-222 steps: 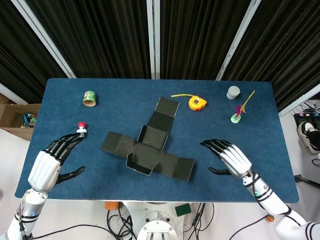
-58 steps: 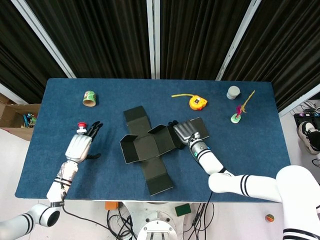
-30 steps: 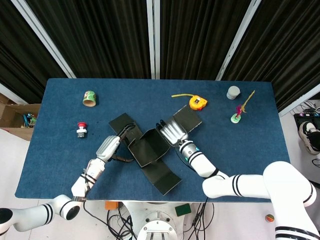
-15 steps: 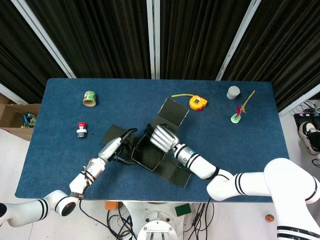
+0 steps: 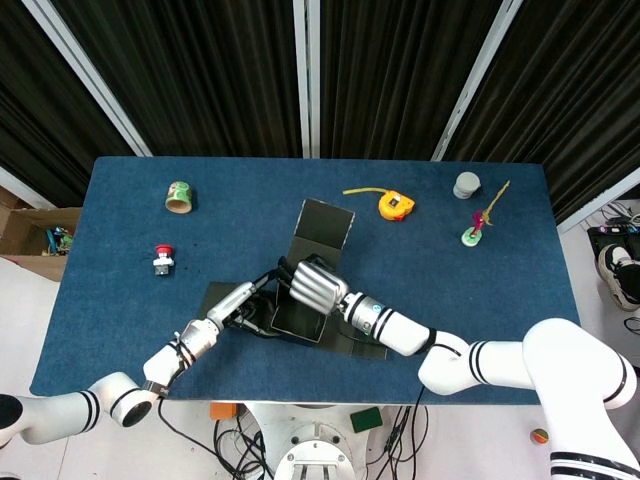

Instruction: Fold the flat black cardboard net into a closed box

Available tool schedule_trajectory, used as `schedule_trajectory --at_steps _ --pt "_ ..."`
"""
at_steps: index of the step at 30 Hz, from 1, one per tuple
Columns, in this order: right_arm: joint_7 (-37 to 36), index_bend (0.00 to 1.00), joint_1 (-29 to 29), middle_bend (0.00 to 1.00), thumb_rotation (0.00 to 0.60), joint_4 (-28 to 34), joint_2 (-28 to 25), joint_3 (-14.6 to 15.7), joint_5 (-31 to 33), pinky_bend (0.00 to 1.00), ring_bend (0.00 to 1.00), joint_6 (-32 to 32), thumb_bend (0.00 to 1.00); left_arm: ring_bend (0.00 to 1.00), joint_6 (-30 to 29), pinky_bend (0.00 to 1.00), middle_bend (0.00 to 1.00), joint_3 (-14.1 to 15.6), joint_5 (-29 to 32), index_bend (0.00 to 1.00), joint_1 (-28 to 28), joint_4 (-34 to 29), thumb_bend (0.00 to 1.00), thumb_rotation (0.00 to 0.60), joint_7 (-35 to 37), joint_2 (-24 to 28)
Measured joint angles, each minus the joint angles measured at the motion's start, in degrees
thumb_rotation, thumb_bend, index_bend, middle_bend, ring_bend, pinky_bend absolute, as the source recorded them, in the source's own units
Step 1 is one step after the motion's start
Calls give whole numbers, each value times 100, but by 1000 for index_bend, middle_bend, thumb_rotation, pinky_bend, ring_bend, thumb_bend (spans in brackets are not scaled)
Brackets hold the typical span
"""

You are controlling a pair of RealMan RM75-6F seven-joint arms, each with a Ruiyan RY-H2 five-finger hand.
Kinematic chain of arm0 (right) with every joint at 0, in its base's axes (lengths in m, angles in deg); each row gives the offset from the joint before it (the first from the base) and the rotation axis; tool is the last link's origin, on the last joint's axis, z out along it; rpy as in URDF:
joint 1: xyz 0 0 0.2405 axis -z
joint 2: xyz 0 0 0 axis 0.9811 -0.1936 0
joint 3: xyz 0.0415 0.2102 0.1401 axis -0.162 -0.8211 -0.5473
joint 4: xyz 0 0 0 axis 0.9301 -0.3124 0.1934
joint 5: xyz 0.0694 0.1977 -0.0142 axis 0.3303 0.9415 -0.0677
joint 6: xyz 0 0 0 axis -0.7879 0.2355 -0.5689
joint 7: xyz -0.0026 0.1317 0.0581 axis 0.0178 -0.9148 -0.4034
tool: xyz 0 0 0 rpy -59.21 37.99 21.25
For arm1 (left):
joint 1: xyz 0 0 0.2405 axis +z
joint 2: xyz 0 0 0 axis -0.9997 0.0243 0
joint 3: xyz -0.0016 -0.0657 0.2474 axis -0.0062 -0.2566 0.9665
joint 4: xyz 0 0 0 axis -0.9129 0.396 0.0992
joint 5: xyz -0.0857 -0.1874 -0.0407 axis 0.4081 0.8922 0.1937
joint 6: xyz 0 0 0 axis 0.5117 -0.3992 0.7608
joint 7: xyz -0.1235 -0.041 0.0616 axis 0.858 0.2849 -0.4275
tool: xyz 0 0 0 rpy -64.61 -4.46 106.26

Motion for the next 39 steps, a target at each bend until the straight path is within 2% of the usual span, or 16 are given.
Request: schedule_trajectory --at_steps 2,4,5,6,8,9,10,15,21,27,32,39 --pt "-24 570 23 338 600 -47 38 -26 -83 1000 760 1 317 490 3 882 151 31 -16 159 -25 67 55 600 81 -40" --pt "-60 514 67 314 600 -93 83 -69 -131 1000 758 -2 317 505 -7 882 197 42 16 209 -28 108 55 600 117 -84" --pt "-73 432 86 284 600 -94 92 -85 -122 1000 756 -10 312 515 -18 882 229 42 41 238 -24 124 54 600 113 -103" --pt "-78 290 103 237 600 -88 98 -101 -101 1000 752 -19 294 525 -30 883 257 41 74 263 -15 144 55 600 88 -123" --pt "-119 84 149 158 600 -33 97 -141 -30 1000 739 -55 240 538 -43 884 289 38 118 295 0 166 55 600 12 -146" --pt "-149 21 170 119 600 9 90 -161 10 1000 728 -72 208 543 -51 885 302 36 162 308 13 174 55 600 -48 -160" --pt "-207 2 199 95 600 74 76 -193 68 1000 721 -93 193 543 -55 885 307 36 198 312 24 176 54 600 -87 -169" --pt "-442 0 321 3 600 396 -51 -346 246 1000 674 -132 176 543 -28 886 307 45 305 308 58 154 54 600 -126 -163" --pt "-599 0 466 0 600 782 -288 -457 372 1000 624 -109 174 544 -30 891 301 55 315 296 70 92 54 600 -24 -102" --pt "-1176 0 696 0 600 1255 -653 -490 164 1000 623 83 175 543 -52 892 302 78 316 296 113 4 54 600 277 20" --pt "-2150 0 1118 0 600 1512 -996 -445 -525 1000 625 763 175 548 -102 892 307 115 252 308 156 -100 54 600 805 187" --pt "-4050 0 2026 24 600 1397 -1391 -234 -1466 1000 635 2246 175 552 -338 892 307 248 -86 308 194 -165 54 600 2466 536"
